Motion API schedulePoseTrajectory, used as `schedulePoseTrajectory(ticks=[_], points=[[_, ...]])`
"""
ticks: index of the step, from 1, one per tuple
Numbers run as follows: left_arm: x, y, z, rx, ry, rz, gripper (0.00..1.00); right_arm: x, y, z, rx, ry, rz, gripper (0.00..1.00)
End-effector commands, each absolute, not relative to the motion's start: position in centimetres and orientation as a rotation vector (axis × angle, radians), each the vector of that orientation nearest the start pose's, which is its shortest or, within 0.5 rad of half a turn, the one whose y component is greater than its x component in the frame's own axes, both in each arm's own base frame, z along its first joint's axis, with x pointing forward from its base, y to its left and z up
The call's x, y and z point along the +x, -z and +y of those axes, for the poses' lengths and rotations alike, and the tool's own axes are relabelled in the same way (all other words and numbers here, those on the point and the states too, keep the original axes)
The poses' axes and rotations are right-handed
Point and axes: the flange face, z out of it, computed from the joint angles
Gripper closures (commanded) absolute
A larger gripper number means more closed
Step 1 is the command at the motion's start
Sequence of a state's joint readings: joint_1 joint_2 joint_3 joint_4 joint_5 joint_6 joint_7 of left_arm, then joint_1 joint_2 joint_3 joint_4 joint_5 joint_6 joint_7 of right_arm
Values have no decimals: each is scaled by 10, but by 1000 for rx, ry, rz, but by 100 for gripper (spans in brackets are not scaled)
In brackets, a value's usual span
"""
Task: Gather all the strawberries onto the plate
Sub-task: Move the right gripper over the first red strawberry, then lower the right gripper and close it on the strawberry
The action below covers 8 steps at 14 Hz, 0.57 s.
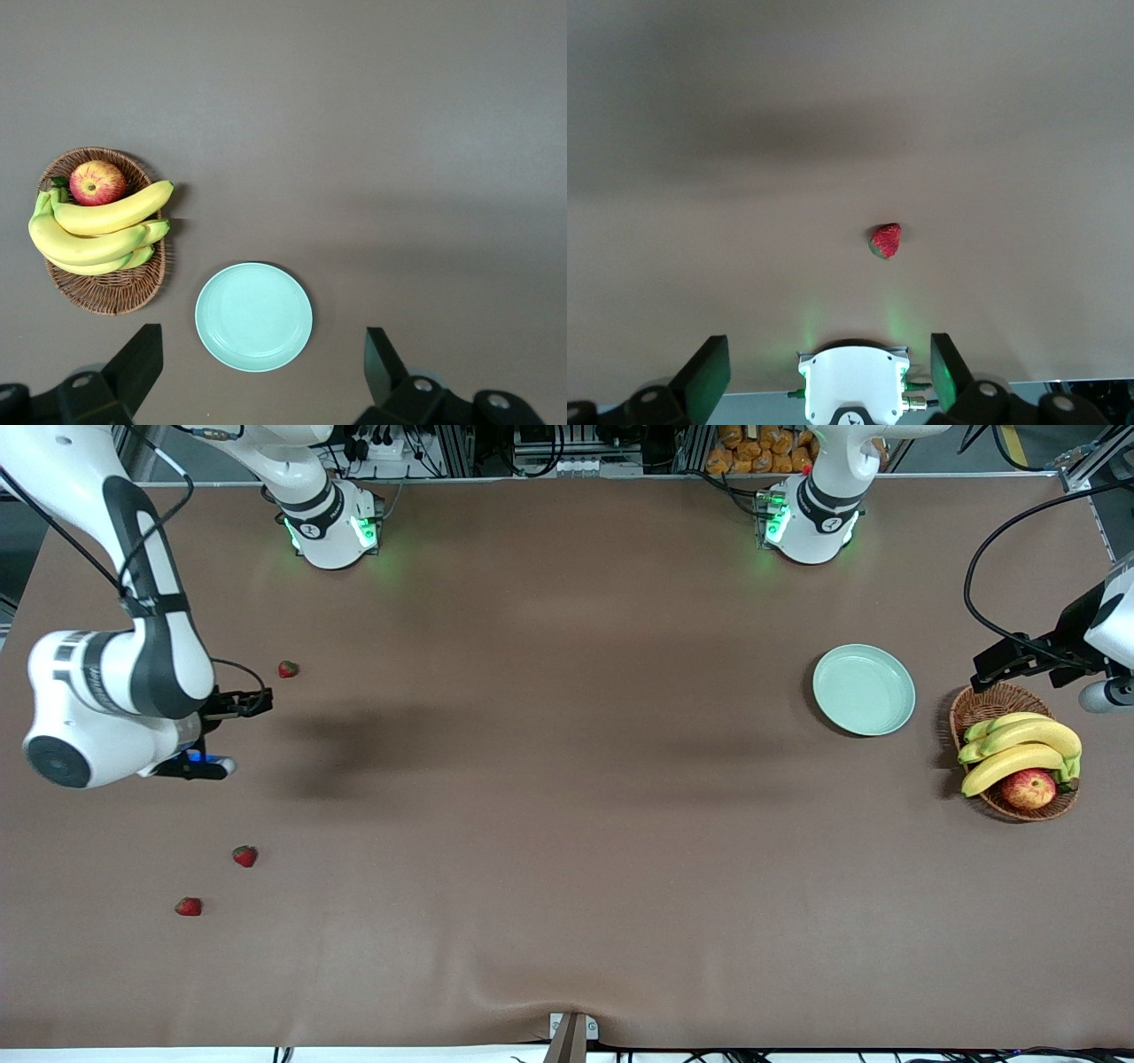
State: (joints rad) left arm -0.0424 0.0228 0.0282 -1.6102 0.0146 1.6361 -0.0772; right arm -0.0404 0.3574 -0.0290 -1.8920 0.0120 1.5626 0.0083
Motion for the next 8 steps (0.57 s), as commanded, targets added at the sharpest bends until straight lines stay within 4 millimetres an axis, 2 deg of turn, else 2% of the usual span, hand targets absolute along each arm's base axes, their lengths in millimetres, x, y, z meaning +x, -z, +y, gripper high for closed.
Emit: schedulePoseTrajectory(ticks=[1, 2, 5, 8], points=[[568, -601, -8, -3145, 4, -114, 0, 497, -248, -38, -2939, -1062, 111, 0], [568, -601, -8, -3145, 2, -114, 0, 484, -232, -41, -2933, -1068, 122, 0], [568, -601, -6, -3145, 2, -119, 0, 459, -203, -56, -2919, -1097, 158, 0], [568, -598, -4, -3146, -5, -124, 0, 438, -178, -55, -2932, -1064, 160, 0]])
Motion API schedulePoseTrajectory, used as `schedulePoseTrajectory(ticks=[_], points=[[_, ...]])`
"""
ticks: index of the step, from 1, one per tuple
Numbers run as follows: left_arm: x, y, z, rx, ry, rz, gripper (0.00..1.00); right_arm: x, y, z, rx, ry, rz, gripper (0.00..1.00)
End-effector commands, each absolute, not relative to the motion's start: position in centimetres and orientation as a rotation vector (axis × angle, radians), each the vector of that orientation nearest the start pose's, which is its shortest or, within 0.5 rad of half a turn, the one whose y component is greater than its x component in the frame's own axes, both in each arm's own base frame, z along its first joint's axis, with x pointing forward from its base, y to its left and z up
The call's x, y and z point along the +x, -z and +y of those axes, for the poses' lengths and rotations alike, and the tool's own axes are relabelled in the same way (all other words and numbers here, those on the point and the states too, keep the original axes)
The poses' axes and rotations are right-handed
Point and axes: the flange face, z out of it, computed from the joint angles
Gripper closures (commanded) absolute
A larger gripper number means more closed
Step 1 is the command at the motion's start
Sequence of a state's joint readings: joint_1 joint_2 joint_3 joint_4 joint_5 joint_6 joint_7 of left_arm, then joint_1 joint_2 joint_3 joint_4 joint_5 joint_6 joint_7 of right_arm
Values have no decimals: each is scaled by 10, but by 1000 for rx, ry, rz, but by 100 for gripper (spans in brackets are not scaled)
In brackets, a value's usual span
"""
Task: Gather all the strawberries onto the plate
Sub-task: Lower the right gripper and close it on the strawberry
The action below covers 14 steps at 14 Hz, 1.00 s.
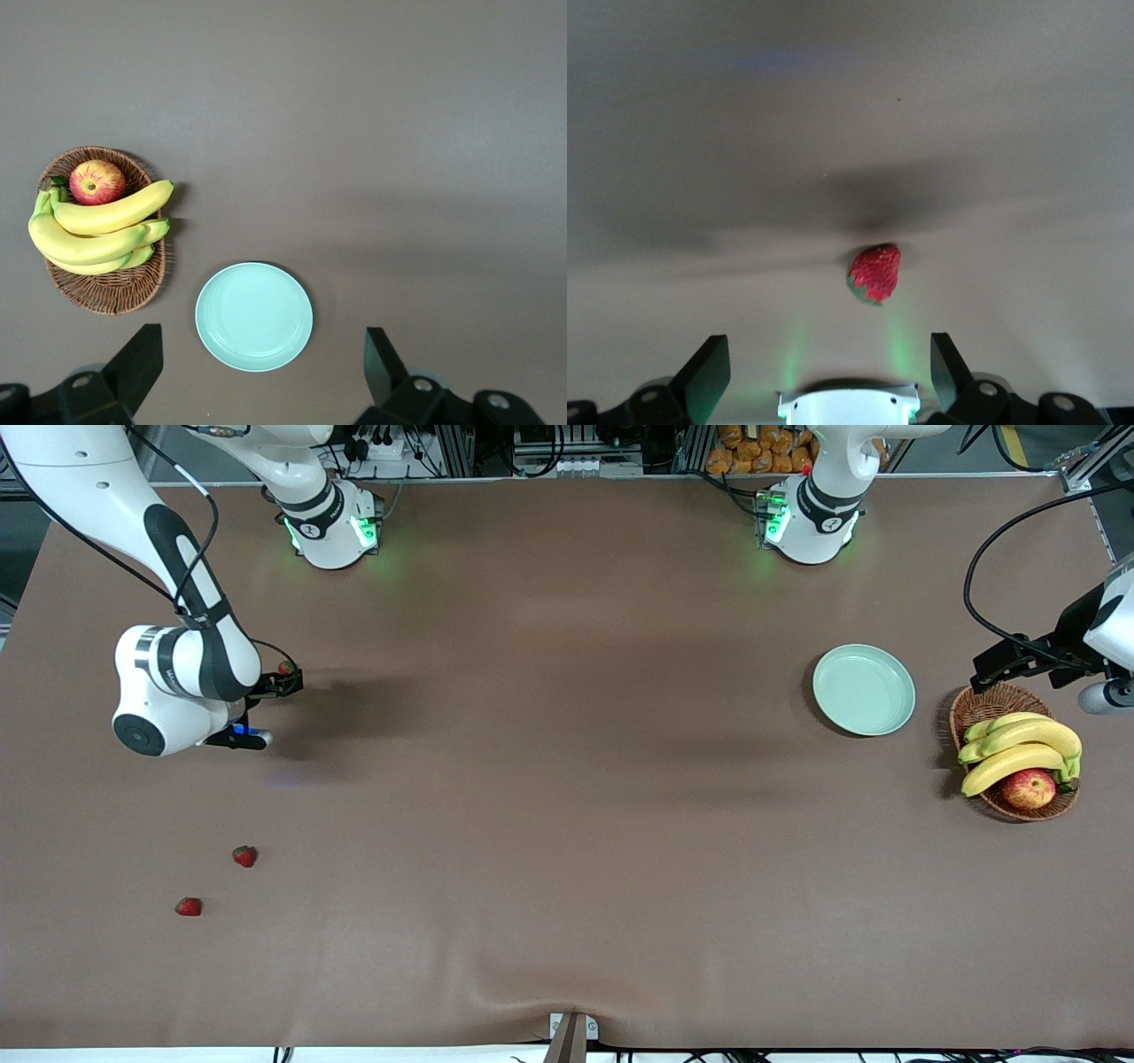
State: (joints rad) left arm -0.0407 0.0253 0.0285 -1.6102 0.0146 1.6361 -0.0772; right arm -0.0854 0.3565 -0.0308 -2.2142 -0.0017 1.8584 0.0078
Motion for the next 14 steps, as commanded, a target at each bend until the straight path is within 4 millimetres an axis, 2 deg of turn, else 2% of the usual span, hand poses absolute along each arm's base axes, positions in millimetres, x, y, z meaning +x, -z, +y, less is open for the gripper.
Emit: schedulePoseTrajectory(ticks=[1, 5, 9, 14], points=[[568, -598, -3, -3146, -8, -129, 0, 433, -172, -57, -2936, -1055, 165, 0], [570, -594, -3, -3144, -17, -128, 0, 425, -153, -68, -2933, -1065, 179, 0], [570, -593, -3, -3145, -20, -129, 0, 425, -137, -73, -2941, -1041, 189, 0], [570, -593, -3, -3144, -20, -126, 0, 421, -135, -79, -2926, -1052, 167, 0]])
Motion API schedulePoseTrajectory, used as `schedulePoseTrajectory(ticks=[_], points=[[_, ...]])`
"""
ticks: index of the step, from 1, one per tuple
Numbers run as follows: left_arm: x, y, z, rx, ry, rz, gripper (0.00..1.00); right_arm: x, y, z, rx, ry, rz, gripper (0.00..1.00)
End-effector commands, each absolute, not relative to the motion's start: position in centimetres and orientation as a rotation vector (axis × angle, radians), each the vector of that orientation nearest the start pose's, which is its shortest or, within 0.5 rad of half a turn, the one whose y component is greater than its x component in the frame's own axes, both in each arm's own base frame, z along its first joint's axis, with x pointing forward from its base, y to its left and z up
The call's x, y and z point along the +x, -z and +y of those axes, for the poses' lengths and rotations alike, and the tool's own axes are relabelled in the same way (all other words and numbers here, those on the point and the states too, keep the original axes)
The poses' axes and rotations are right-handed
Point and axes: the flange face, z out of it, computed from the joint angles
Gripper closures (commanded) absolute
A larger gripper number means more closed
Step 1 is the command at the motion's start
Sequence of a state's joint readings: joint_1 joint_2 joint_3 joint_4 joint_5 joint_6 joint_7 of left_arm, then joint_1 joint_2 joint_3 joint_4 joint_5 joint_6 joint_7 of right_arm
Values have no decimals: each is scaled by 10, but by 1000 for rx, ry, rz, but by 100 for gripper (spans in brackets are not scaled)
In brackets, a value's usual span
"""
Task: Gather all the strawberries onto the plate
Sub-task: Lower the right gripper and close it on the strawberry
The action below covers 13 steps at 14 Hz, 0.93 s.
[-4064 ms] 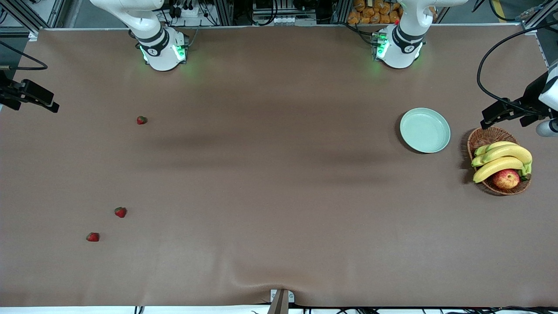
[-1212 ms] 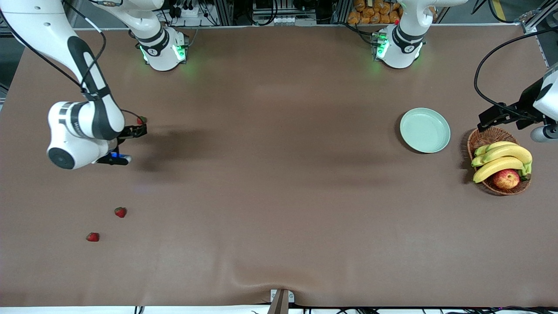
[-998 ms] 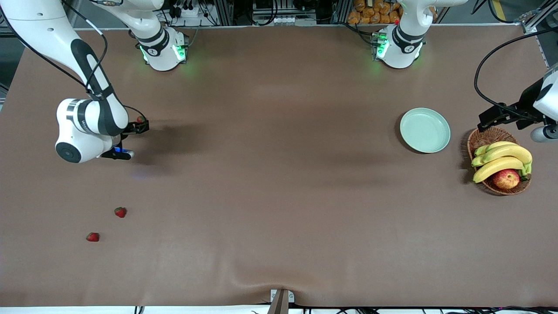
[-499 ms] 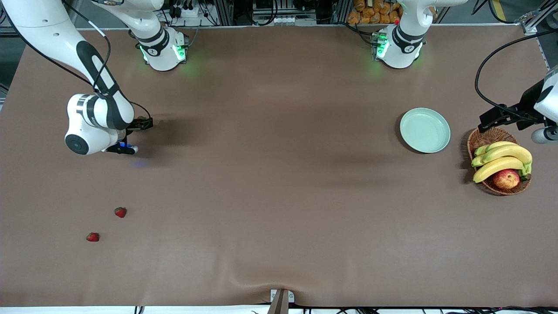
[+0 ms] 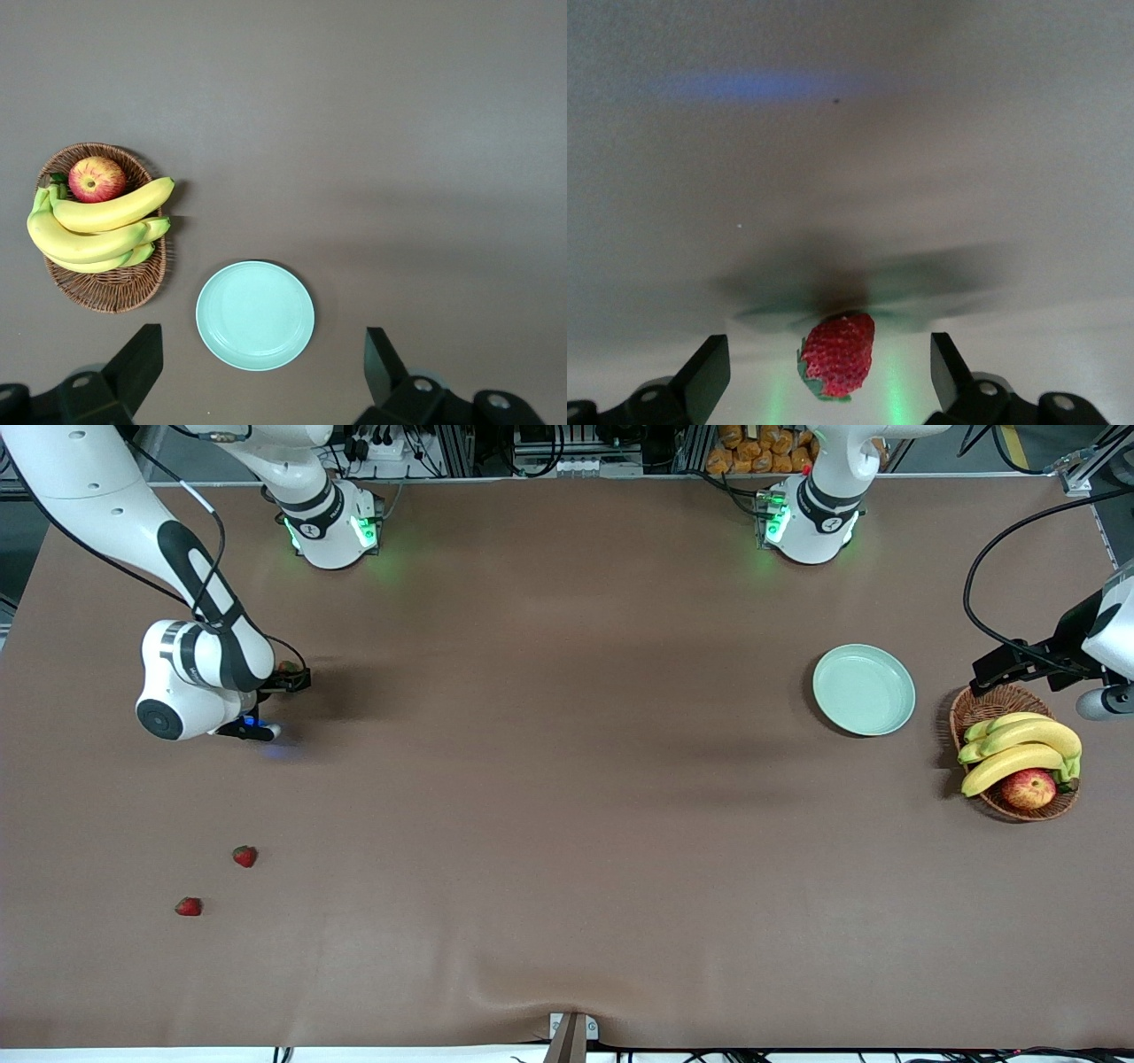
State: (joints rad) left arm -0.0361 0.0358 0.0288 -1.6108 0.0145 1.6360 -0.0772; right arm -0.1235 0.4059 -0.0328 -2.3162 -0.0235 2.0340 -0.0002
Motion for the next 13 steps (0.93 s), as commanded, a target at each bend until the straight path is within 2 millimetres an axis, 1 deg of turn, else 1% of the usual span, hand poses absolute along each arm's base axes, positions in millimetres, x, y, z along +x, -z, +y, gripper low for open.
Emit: schedulePoseTrajectory(ticks=[1, 4, 5, 6, 7, 8, 9, 10, 11, 13], points=[[570, -593, -3, -3145, -20, -126, 0, 420, -135, -83, -2920, -1052, 179, 0], [570, -592, 0, -3146, -22, -100, 0, 420, -135, -86, -2916, -1054, 188, 0], [570, -592, 1, -3146, -22, -102, 0, 420, -135, -86, -2916, -1056, 188, 9], [570, -592, 1, -3146, -22, -100, 0, 418, -135, -85, -2908, -1073, 185, 37], [570, -592, 1, -3146, -22, -100, 0, 417, -136, -85, -2903, -1084, 183, 58], [570, -592, 1, -3146, -22, -100, 0, 415, -136, -84, -2894, -1100, 176, 77], [570, -592, 1, -3146, -22, -100, 0, 415, -136, -83, -2890, -1106, 173, 89], [571, -591, 2, -3146, -27, -102, 0, 414, -136, -83, -2887, -1115, 171, 98], [572, -590, 2, -3146, -29, -102, 0, 414, -136, -82, -2885, -1117, 170, 100], [572, -590, 1, -3146, -29, -100, 0, 415, -137, -82, -2885, -1117, 170, 100]])
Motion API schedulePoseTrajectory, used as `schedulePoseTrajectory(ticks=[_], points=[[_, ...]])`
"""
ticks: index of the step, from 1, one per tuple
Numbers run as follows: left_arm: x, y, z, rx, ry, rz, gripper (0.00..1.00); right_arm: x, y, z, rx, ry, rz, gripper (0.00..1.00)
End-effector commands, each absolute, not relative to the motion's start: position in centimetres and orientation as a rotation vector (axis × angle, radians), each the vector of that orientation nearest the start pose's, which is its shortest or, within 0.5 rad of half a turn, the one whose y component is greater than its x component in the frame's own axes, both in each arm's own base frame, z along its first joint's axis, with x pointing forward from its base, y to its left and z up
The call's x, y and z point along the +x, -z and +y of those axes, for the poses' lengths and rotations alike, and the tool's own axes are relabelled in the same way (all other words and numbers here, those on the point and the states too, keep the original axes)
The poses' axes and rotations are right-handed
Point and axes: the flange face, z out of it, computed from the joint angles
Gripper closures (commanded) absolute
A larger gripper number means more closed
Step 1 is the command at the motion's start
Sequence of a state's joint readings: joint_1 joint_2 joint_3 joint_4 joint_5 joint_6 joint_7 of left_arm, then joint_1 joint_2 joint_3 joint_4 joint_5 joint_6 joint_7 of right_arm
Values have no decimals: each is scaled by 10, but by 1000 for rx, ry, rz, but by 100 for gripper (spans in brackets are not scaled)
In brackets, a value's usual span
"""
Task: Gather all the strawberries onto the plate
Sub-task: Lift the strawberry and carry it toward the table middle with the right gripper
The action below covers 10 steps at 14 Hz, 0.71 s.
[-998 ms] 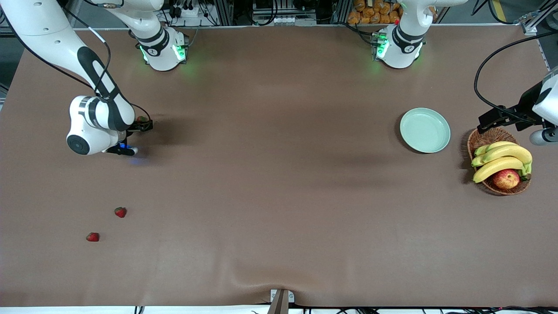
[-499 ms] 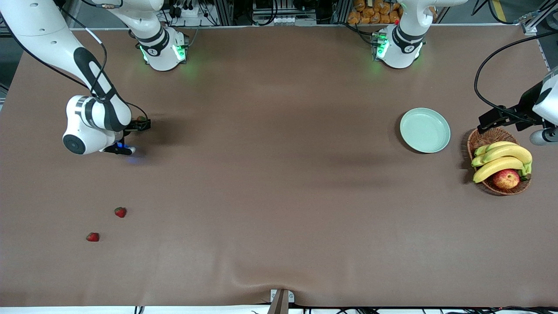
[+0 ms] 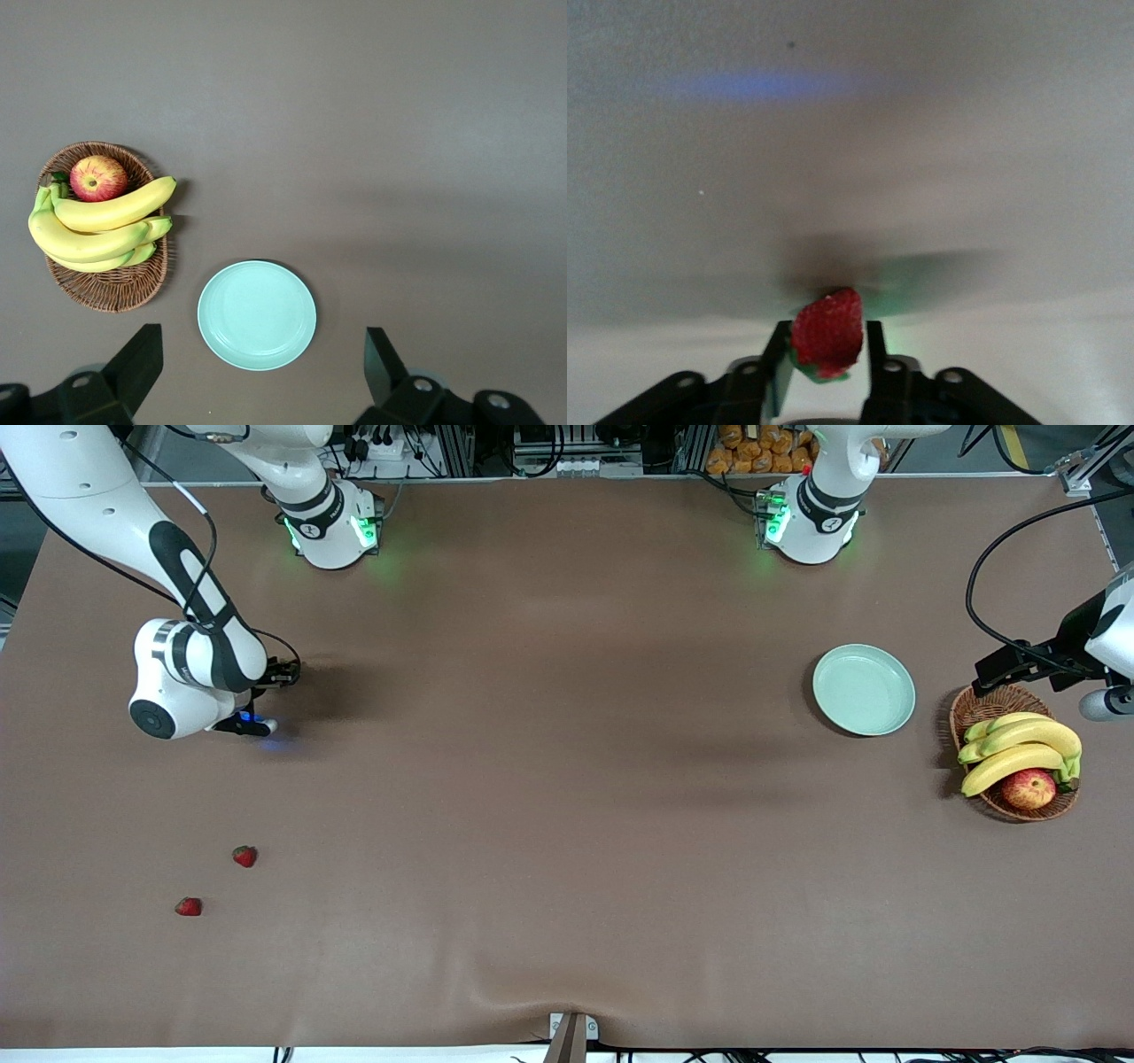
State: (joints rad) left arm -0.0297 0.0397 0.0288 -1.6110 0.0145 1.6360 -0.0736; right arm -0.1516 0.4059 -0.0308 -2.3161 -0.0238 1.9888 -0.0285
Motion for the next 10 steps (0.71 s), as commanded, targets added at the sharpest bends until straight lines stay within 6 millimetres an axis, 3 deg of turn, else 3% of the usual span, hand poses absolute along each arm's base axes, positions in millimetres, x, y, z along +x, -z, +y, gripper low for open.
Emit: schedulePoseTrajectory(ticks=[1, 5, 8, 10], points=[[572, -590, 1, -3146, -27, -100, 0, 416, -138, -82, -2886, -1112, 172, 100], [572, -589, 2, -3146, -29, -102, 0, 431, -164, -79, -2928, -1022, 161, 100], [572, -590, 2, -3146, -27, -105, 0, 455, -206, -54, -3001, -882, 79, 100], [573, -589, 2, -3146, -29, -105, 0, 484, -238, -31, -3055, -755, 8, 100]])
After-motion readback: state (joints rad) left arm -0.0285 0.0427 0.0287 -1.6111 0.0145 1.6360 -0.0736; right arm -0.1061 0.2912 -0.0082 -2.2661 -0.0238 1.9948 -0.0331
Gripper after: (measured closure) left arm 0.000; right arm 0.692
